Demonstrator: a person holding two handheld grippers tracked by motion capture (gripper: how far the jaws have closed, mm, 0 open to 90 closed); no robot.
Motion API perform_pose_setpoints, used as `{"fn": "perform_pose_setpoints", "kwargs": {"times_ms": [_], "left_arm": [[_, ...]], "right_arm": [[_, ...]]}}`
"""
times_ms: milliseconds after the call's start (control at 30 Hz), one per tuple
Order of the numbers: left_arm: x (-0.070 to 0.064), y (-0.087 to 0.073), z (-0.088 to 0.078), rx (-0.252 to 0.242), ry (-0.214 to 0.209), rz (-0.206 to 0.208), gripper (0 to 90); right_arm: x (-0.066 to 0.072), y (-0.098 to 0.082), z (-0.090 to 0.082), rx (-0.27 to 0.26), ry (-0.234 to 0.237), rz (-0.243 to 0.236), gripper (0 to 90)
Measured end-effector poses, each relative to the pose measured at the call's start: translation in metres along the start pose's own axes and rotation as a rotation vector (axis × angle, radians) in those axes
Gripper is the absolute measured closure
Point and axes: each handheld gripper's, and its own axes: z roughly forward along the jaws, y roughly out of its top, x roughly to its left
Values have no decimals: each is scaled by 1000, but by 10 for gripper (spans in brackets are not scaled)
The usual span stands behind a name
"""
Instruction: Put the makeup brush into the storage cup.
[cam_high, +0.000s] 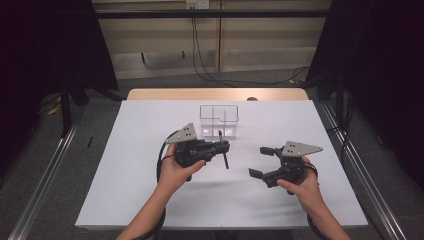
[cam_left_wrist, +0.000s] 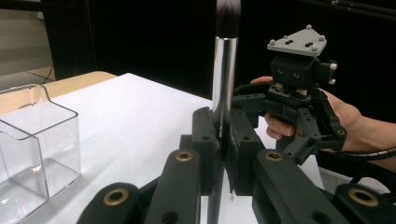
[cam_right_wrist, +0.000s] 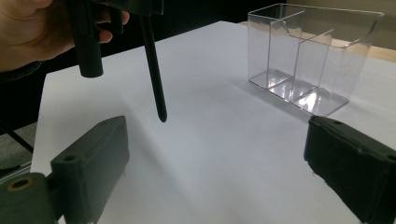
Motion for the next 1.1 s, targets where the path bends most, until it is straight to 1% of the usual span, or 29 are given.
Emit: {"fn": "perform_pose_setpoints", "kwargs": {"times_ms": [133, 300, 400, 500, 733, 800, 833, 1033, 1100], "left_arm": [[2, 2, 0, -1, 7, 3, 835], [5, 4, -1, -9, 15, -2, 835], [7, 6, 0, -1, 21, 4, 835], [9, 7, 1, 1, 32, 5, 835], [14, 8, 4, 12, 35, 3, 835], [16, 9, 5, 17, 46, 2, 835], [17, 9, 5, 15, 42, 1, 835], [20, 11, 5, 13, 65, -1, 835], [22, 11, 5, 14, 63, 1, 835]], "right_arm": [[-3, -2, -6, 5, -12, 3, 54], [-5, -3, -12, 4, -20, 5, 48], [-6, -4, -15, 2, -24, 3, 42], [-7, -5, -17, 4, -29, 3, 39], [-9, -7, -22, 3, -32, 4, 31], [-9, -7, -23, 1, -33, 6, 30], [-9, -7, -24, 1, -35, 6, 29], [-11, -8, -28, -5, -39, 6, 26], [-11, -9, -29, -2, -39, 6, 25]]}}
